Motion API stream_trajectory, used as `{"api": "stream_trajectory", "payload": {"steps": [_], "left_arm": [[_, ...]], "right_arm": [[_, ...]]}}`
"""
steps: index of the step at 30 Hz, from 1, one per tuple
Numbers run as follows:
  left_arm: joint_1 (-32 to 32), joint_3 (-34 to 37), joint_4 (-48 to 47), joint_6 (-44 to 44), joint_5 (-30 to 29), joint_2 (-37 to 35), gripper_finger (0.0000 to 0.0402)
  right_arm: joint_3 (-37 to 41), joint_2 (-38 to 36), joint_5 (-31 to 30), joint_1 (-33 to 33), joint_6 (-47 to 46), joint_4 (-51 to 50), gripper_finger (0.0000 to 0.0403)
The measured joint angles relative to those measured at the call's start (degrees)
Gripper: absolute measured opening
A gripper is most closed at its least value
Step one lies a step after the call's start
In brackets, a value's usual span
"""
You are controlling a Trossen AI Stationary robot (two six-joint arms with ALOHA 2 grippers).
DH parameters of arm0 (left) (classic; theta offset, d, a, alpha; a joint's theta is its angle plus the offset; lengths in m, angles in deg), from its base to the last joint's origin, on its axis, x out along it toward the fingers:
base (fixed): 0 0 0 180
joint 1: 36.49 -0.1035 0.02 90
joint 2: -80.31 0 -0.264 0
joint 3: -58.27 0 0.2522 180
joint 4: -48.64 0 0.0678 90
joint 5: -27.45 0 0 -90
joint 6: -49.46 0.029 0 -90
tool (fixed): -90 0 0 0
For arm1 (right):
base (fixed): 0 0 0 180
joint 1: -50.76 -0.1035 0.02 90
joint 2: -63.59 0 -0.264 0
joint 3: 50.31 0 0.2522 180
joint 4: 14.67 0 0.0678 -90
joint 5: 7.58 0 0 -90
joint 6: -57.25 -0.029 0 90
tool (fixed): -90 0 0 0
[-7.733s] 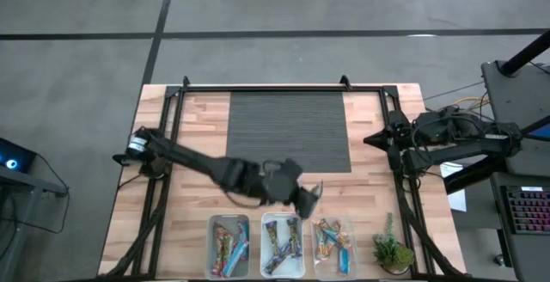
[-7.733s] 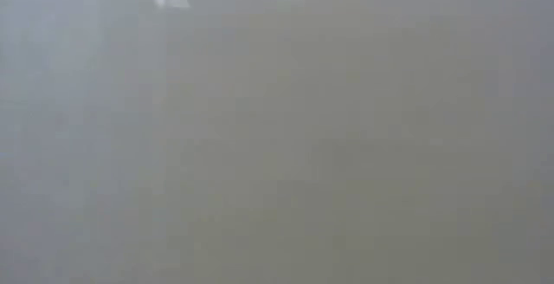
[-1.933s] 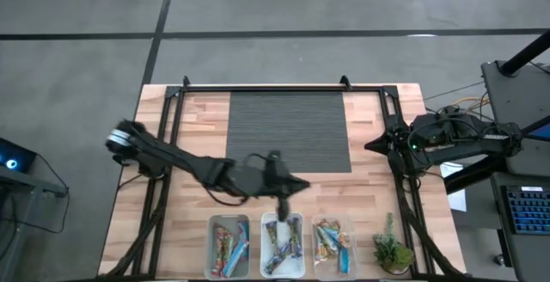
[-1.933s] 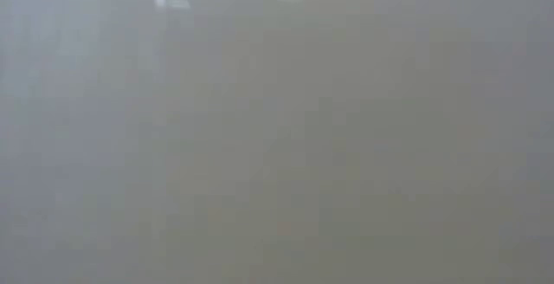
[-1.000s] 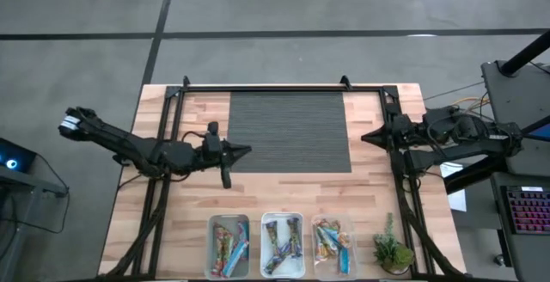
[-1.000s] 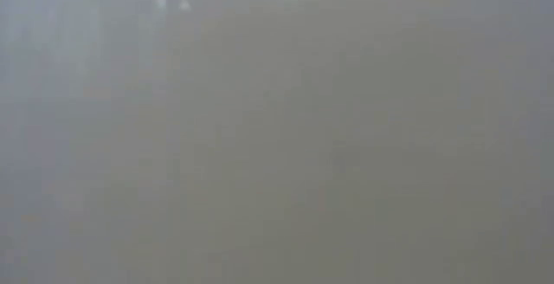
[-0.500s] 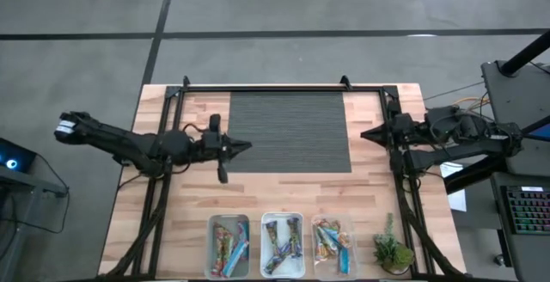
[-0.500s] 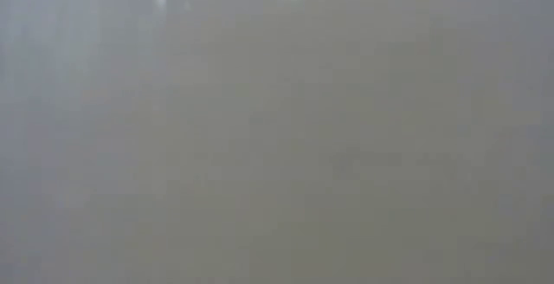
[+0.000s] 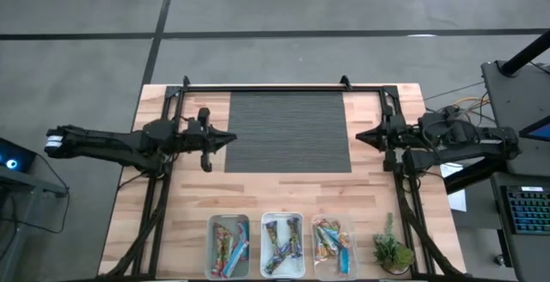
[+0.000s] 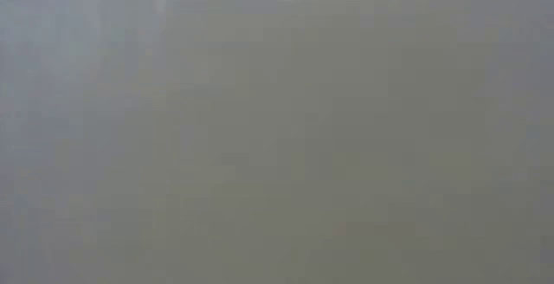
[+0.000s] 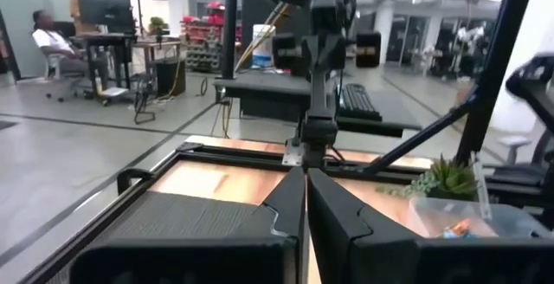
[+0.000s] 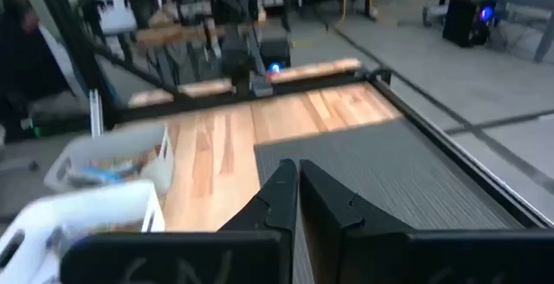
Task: Pick and place Granola Bars by type
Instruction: Return to Home Position
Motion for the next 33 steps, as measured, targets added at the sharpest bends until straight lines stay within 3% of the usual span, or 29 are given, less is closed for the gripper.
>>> {"api": "stream_trajectory", "payload": {"steps": [6,18,26,33], "left_arm": [[0.00,3.62,-0.06,-3.30,-0.17,-4.52,0.0000],[0.00,10.75,-0.80,-7.09,-0.22,-7.88,0.0000],[0.00,14.94,-0.40,-7.29,-0.23,-11.08,0.0000],[0.00,18.74,6.62,-7.68,2.69,-13.02,0.0000]], "right_arm": [[10.69,-4.25,-0.15,0.52,-0.30,12.57,0.0008],[20.42,-11.88,-0.17,0.74,-2.77,13.84,0.0008],[24.81,-19.53,-3.32,0.74,-2.51,13.94,0.0008],[29.83,-24.76,-1.05,0.72,-2.23,19.06,0.0008]]}}
